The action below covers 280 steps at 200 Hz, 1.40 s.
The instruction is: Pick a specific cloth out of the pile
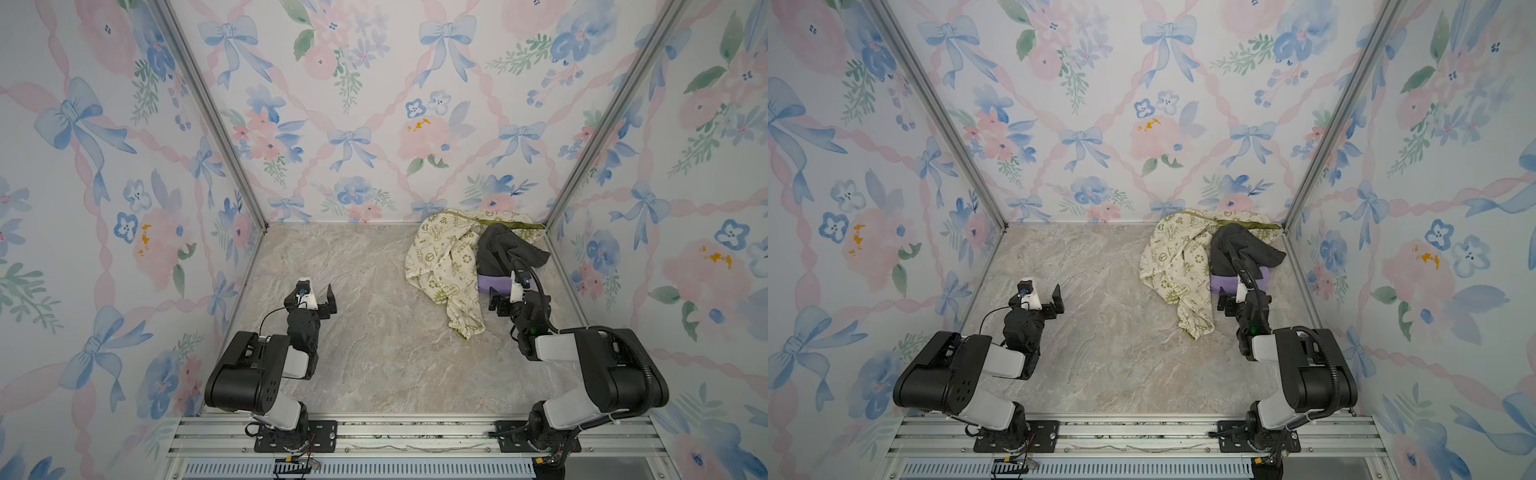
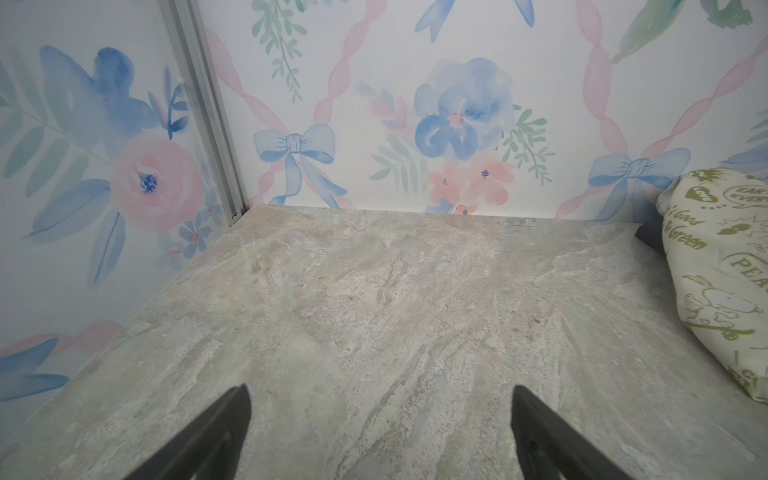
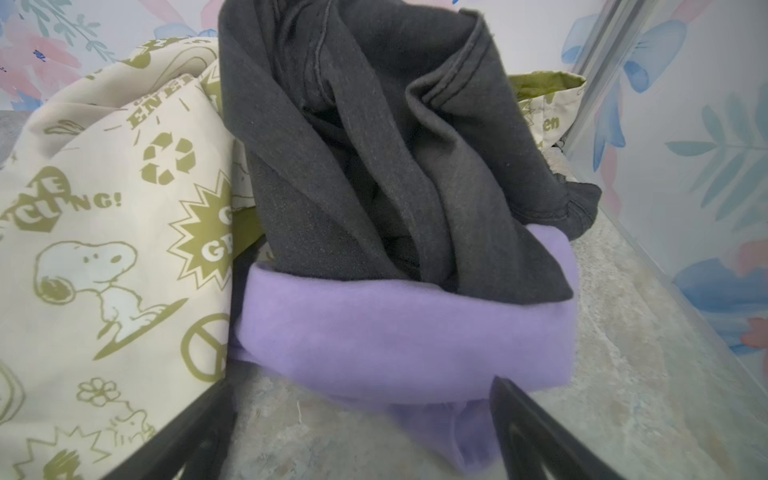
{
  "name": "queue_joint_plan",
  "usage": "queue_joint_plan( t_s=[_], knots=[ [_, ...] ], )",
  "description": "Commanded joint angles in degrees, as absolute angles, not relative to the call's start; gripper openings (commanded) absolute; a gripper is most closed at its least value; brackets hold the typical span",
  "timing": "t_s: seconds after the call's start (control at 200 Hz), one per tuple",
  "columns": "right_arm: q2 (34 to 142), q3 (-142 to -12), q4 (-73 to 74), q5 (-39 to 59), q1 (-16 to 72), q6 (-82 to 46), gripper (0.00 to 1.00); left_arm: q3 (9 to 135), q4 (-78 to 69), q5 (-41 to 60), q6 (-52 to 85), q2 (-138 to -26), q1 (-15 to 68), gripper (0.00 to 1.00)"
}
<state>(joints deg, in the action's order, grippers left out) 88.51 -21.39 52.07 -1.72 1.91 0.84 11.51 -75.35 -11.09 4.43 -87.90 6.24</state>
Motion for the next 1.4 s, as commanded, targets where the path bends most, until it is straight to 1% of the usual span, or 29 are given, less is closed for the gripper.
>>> queue_joint_plan(
  t_s=[0.0, 1.075, 1.195, 1.265, 1.3, 1.395],
  knots=[
    [88.68, -22.49, 51.94, -1.24, 1.58, 0.04, 0.97, 11.33, -75.80, -11.65, 3.08, -88.47, 6.26, 0.98],
    [88.67, -22.50, 51.91, -1.05, 1.49, 0.00, 0.97, 11.30, -75.69, -11.30, 3.38, -88.48, 6.15, 0.98],
    [88.59, -22.41, 51.98, -1.96, 1.90, 0.27, 0.97, 11.24, -75.72, -11.00, 3.43, -88.41, 5.89, 0.98],
    [88.52, -22.45, 52.15, -4.40, 2.76, 0.55, 0.97, 11.23, -75.81, -10.99, 3.43, -88.25, 5.89, 0.98],
    [87.73, -23.50, 49.46, -5.77, 2.98, 0.32, 0.97, 11.38, -75.76, -11.30, 3.43, -88.18, 5.83, 0.98],
    [84.15, -28.96, 36.29, -6.23, 2.96, 0.30, 0.97, 11.61, -75.01, -11.68, 3.44, -87.24, 5.89, 0.98]
  ],
)
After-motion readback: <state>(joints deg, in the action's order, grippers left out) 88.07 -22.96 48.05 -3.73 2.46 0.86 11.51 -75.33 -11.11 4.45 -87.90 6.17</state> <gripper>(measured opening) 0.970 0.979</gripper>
